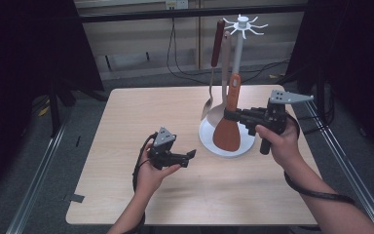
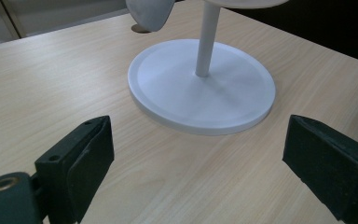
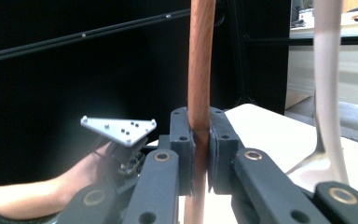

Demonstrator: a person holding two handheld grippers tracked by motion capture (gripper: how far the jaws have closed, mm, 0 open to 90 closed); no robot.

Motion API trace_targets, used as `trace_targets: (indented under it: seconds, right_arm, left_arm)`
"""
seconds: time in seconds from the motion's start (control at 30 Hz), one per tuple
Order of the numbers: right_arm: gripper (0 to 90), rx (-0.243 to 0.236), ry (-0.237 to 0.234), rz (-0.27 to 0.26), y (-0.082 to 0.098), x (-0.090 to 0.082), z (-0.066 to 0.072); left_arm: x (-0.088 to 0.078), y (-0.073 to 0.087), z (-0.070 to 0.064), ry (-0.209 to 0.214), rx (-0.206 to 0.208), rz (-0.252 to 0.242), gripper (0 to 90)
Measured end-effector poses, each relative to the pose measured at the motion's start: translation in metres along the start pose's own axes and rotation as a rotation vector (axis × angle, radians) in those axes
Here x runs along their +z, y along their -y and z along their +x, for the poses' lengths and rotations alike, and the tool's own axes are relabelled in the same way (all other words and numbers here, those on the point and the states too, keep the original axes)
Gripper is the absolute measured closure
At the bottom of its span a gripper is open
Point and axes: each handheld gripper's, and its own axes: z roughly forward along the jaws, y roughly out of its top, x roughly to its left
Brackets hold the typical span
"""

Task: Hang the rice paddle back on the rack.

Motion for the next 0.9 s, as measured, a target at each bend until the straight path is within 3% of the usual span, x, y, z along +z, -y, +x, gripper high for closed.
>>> trace_targets:
  seconds: [0.37,0.9]
  right_arm:
    - [83.3,0.056,-0.021,-0.059,-0.028,-0.004,-0.015]
    - [83.2,0.034,-0.055,-0.069,-0.063,0.005,-0.021]
  left_arm:
    - [-0.001,0.000,0.002,-0.005,-0.003,-0.002,8.6]
    - [-0.008,0.004,0.005,-0.013,-0.015,-0.007,8.6]
